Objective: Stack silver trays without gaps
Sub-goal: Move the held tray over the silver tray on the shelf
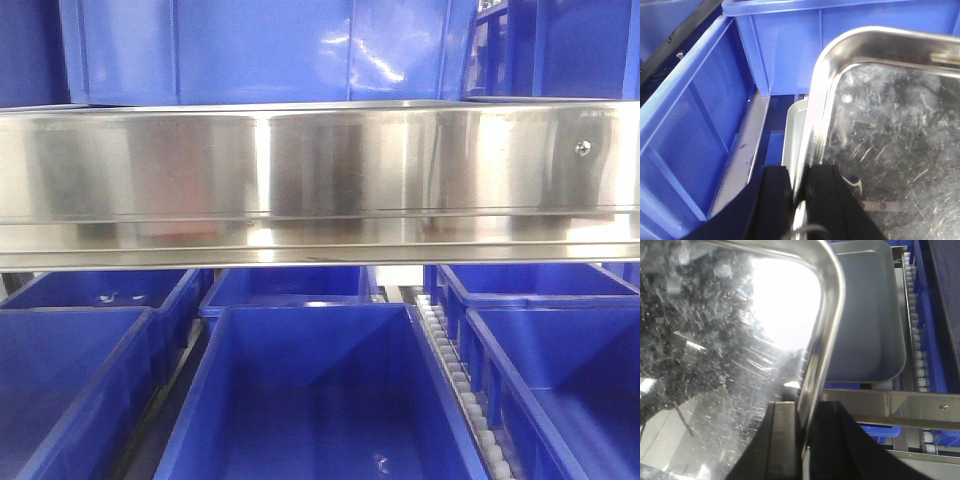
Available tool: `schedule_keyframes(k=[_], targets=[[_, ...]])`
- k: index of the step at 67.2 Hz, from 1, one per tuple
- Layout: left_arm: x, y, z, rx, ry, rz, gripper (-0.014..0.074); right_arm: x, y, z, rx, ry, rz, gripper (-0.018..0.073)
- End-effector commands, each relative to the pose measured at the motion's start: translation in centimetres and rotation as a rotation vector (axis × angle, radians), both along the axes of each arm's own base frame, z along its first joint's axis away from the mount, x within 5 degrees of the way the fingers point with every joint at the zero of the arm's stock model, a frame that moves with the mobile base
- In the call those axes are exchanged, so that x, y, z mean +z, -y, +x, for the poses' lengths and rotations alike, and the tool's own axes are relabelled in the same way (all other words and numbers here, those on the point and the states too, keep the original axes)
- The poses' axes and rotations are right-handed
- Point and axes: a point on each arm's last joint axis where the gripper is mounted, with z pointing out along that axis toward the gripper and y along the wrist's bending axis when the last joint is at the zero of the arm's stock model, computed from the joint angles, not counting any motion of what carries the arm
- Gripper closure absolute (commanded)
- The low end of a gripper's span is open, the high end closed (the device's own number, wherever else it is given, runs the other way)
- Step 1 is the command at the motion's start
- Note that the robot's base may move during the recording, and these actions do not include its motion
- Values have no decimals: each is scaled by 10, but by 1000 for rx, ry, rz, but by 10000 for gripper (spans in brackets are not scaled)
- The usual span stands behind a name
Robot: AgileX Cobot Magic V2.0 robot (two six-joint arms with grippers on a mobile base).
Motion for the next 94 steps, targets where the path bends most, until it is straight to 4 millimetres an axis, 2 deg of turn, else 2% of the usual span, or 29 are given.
schedule_keyframes(k=[1, 11, 20, 40, 65, 73, 81, 88, 94], targets=[[1, 13, 0, -100, 21, -49, 614, 15, -18, -1, 145, 111, 158, 574], [1, 13, 0, -100, 21, -49, 614, 16, -17, 0, 148, 130, 154, 574], [0, 14, 0, -102, 10, -55, 614, 18, -11, 5, 112, 193, 67, 574], [-13, 20, -7, -124, -147, -152, 614, 24, -6, 10, 100, 299, -2, 574], [-11, 23, -5, -161, -129, -170, 614, 20, 2, 21, 29, 278, -42, 574], [-9, 20, 6, -192, -122, -232, 614, 15, -1, 34, 19, 277, -34, 574], [-11, 13, 28, -223, -149, -314, 614, 7, -1, 55, 2, 241, 46, 574], [-23, 5, 56, -227, -195, -351, 614, -4, 1, 82, -35, 202, 144, 574], [-34, -1, 82, -212, -220, -352, 614, -15, 4, 102, -52, 181, 158, 574]])
